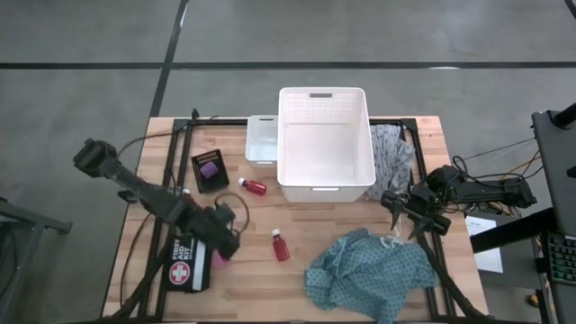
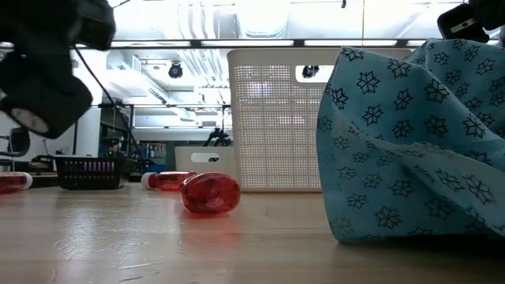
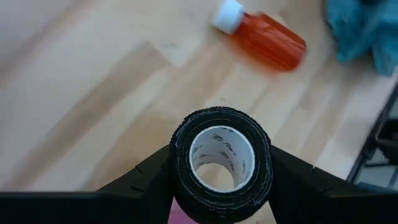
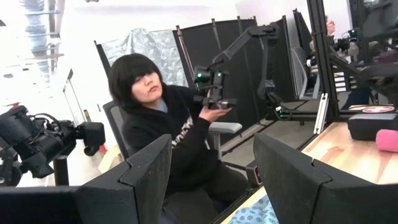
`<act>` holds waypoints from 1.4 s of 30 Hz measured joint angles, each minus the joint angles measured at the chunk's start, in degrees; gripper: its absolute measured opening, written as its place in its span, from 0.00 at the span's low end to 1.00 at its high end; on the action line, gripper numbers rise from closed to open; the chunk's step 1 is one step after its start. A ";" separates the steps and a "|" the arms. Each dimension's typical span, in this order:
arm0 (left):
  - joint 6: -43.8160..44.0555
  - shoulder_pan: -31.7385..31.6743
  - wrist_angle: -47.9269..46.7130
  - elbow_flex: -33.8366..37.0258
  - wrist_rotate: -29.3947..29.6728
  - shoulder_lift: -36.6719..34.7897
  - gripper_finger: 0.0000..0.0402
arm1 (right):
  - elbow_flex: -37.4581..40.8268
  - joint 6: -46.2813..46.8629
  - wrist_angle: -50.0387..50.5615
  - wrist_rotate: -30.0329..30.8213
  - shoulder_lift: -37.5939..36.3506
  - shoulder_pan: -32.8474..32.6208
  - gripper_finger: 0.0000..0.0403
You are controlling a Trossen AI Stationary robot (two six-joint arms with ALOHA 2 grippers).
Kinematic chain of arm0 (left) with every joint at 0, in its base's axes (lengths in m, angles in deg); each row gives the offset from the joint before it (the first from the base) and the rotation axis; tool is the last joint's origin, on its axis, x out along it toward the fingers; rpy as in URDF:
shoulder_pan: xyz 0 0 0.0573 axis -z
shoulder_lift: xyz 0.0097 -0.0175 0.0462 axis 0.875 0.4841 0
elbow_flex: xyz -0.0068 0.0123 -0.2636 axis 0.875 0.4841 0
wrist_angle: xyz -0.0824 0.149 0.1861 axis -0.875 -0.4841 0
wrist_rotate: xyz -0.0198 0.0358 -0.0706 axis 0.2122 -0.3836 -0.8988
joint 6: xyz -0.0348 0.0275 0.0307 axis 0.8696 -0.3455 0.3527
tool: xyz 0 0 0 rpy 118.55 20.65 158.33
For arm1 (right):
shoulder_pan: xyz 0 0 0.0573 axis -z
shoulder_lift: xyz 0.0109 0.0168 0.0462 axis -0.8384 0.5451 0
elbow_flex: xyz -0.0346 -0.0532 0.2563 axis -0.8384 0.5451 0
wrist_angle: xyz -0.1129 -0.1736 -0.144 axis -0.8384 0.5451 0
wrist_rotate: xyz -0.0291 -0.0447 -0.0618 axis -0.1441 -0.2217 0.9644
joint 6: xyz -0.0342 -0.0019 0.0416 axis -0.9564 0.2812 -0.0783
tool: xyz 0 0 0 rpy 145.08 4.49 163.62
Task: Pick & Place Medicine items
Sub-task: Put the black bandage into the black bin
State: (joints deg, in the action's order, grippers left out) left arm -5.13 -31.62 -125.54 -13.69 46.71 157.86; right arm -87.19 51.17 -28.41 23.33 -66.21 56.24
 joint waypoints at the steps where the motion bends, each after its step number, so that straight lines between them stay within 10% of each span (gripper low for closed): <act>1: -0.06 -1.85 -1.30 0.00 -1.16 -1.19 0.52 | 0.00 -0.02 0.00 0.00 0.00 0.01 0.56; 11: -5.39 -18.95 -12.67 0.00 -17.49 -6.82 0.52 | 0.00 -0.02 0.00 0.00 0.00 0.00 0.56; 23: -11.37 -23.53 -18.72 -0.05 -25.41 -6.55 0.53 | 0.00 0.00 0.00 0.00 0.00 0.01 0.56; 42: -48.34 -50.99 -34.29 -9.73 -12.81 -0.24 0.53 | 0.00 -0.02 -0.01 -0.01 0.00 0.00 0.56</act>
State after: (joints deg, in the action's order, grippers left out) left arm -53.47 -82.61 -159.83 -23.41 33.89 157.63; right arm -87.19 51.15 -28.42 23.32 -66.21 56.24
